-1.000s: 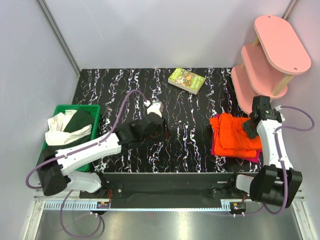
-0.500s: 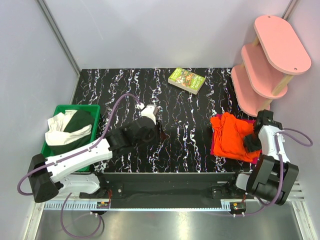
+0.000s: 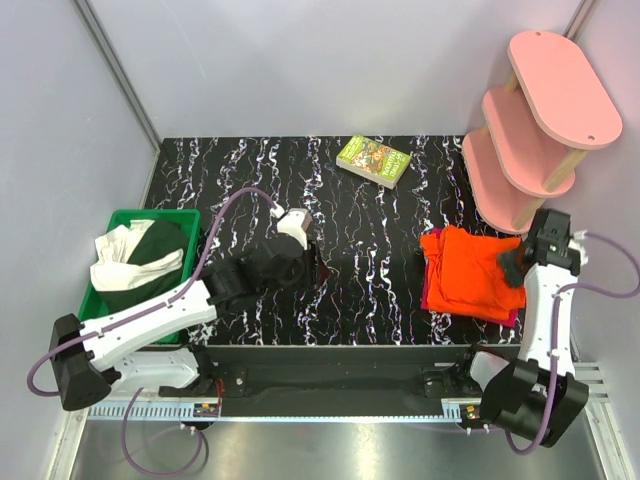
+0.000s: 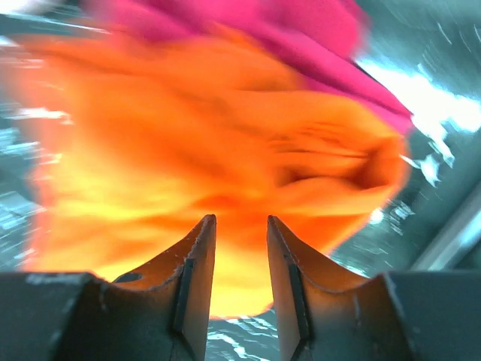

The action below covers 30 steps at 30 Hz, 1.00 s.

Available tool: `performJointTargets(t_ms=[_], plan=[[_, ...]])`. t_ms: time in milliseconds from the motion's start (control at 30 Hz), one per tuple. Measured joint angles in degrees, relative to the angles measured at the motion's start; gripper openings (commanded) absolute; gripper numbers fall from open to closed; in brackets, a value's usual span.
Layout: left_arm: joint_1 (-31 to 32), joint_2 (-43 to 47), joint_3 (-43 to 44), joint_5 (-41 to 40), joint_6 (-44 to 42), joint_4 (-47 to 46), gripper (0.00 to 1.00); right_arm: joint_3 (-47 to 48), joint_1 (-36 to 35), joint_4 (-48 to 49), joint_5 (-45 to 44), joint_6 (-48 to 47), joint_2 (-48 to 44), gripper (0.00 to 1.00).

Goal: Fold and stack the t-shirts
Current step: Put the neatly folded tshirt into the corner of the board with the right arm

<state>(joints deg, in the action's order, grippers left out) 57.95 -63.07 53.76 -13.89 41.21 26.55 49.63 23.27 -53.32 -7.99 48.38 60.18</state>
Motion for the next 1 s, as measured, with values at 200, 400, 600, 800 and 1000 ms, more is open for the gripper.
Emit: performJointTargets(t_ms=[200,400,600,800,1000], plan=[[0.0,-2.7,0.0,1.3,-0.7,-0.3,0.44,10.2,-1.6,4.9,1.3,-4.3,-0.6,0.39],[0.0,-7.3,0.7,2.2,-0.7,0.1,0.43,7.0,-1.6,5.8,0.5,-6.0,-0.4,0.40],[0.0,-16.1,7.9,3.7,-0.9,1.1,0.41,3.7,-1.6,4.6,-4.9,-7.6,-1.2,0.47],[0.1,-27.1,18.4,6.5,-0.9,0.6,0.41,3.5,-1.7,3.6,-6.0,-7.6,-6.0,0.53],[0.8,-36.3,30.1,9.4,-1.6,0.1,0.41,3.9,-2.3,3.5,-5.5,-7.6,-5.9,0.50]])
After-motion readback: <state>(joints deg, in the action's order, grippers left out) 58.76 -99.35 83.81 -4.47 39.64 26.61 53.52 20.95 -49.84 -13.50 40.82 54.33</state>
